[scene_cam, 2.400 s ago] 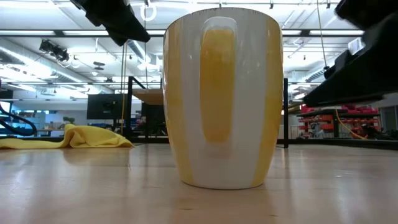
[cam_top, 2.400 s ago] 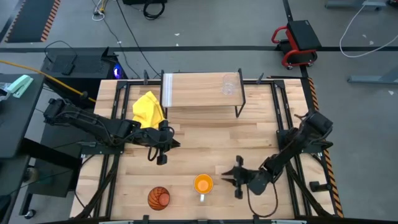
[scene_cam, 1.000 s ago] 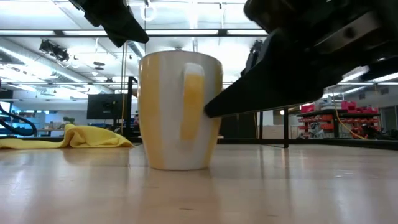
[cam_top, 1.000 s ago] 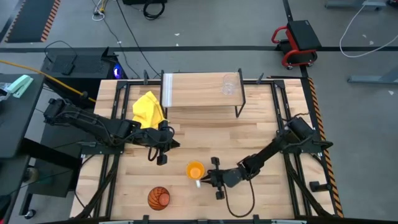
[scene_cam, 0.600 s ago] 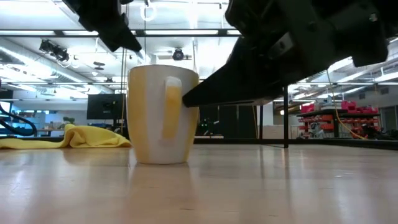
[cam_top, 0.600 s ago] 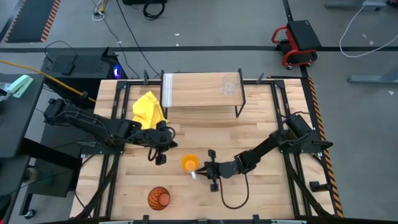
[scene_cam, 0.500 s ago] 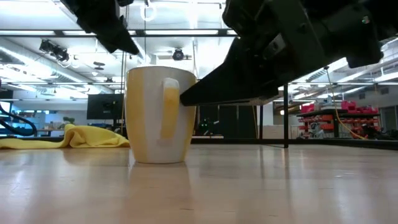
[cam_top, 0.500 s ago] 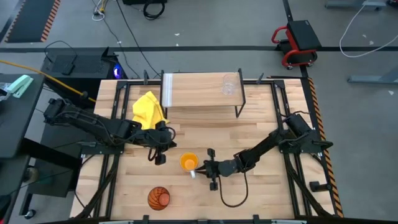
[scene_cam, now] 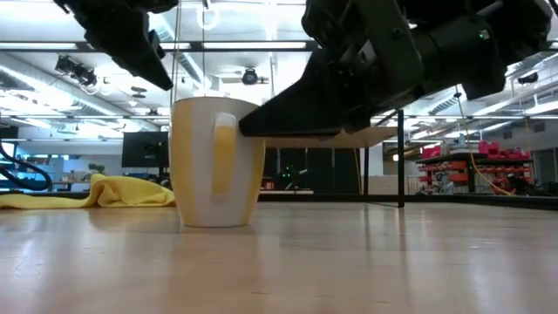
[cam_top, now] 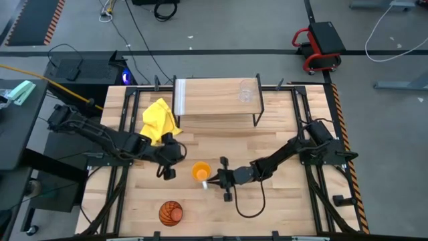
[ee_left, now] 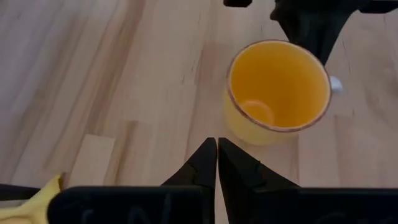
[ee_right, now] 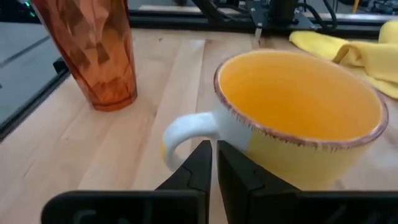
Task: Stack small to large cups/mugs on shelf
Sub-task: Put the yellow mug on the shelf
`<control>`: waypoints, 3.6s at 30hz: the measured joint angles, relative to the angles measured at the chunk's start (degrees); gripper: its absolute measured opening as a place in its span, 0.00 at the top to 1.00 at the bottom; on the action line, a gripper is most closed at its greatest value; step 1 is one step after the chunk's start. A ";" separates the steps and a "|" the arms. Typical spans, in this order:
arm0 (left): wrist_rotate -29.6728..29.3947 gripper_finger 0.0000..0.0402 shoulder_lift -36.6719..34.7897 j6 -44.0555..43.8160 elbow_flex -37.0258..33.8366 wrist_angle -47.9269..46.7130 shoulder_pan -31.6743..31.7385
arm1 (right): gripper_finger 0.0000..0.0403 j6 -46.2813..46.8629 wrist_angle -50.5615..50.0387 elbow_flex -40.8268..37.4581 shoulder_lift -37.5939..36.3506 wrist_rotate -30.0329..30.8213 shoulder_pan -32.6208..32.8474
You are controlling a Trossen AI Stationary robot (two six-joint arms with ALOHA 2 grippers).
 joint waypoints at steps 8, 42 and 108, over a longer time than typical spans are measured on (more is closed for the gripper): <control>-11.02 0.92 -0.11 -7.16 -10.02 5.39 -5.26 | 0.92 -1.17 0.87 0.00 -0.02 -1.18 -1.62; -9.80 0.90 4.66 -7.18 -26.58 48.74 -18.05 | 0.92 -2.61 3.08 7.45 7.91 -12.69 -8.26; -10.28 0.77 15.02 -6.85 -26.60 58.23 -11.65 | 0.92 -4.17 -14.14 19.34 12.66 -9.82 -7.87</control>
